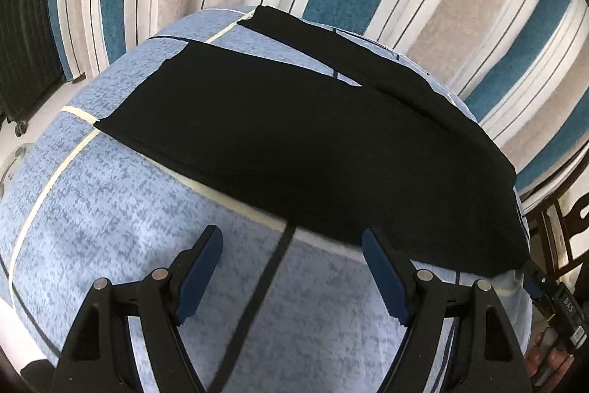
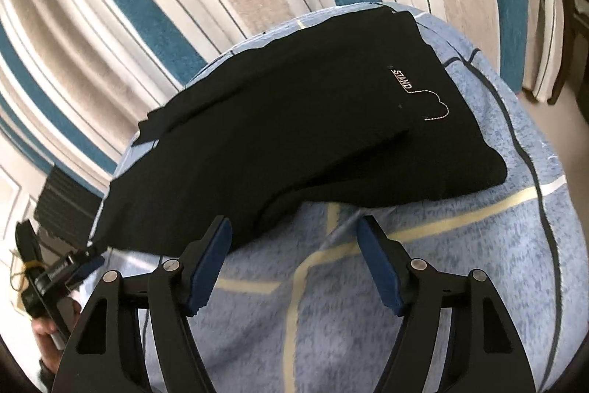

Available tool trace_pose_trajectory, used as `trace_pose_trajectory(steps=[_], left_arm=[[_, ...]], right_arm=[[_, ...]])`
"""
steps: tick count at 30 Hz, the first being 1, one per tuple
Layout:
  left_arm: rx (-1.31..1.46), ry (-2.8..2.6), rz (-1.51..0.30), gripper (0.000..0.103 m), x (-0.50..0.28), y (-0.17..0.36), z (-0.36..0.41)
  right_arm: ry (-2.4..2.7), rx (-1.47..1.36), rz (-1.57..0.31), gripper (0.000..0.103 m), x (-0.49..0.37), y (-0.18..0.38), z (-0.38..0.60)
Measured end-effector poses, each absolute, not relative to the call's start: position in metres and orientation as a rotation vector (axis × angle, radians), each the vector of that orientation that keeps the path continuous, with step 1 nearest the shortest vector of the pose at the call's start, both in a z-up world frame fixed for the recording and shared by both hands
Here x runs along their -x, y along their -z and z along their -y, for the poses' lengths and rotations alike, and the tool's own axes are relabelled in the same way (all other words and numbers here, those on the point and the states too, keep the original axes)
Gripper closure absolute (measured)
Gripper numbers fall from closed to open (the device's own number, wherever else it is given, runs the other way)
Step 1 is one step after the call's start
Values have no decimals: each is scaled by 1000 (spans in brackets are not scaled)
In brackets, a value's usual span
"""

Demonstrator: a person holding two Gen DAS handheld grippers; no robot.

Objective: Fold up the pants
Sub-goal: 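Grasp the edge of the black pants with both grippers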

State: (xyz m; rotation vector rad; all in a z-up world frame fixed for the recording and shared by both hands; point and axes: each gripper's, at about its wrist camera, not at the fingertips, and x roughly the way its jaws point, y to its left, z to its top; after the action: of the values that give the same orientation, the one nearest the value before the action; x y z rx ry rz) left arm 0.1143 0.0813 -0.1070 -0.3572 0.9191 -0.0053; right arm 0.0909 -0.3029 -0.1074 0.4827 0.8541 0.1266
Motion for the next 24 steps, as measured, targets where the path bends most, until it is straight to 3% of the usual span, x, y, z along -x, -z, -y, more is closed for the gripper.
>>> trace_pose_trajectory(steps=[8,14,20,24], left_arm=[[366,-10,-907,23,-131,108,-86],[348,-24,-896,23,-139,111,-86],[383,-8,-886,23,-140,111,-94],[392,-12,-869,23,-146,112,-101]], right_arm=[[-126,-541,-760,32,-81,85,303],[-166,-614,-840,32,-90,110,299],[-128,-676,-785,34,-97,112,319],[-72,-755,-749,50,-104,116,343]])
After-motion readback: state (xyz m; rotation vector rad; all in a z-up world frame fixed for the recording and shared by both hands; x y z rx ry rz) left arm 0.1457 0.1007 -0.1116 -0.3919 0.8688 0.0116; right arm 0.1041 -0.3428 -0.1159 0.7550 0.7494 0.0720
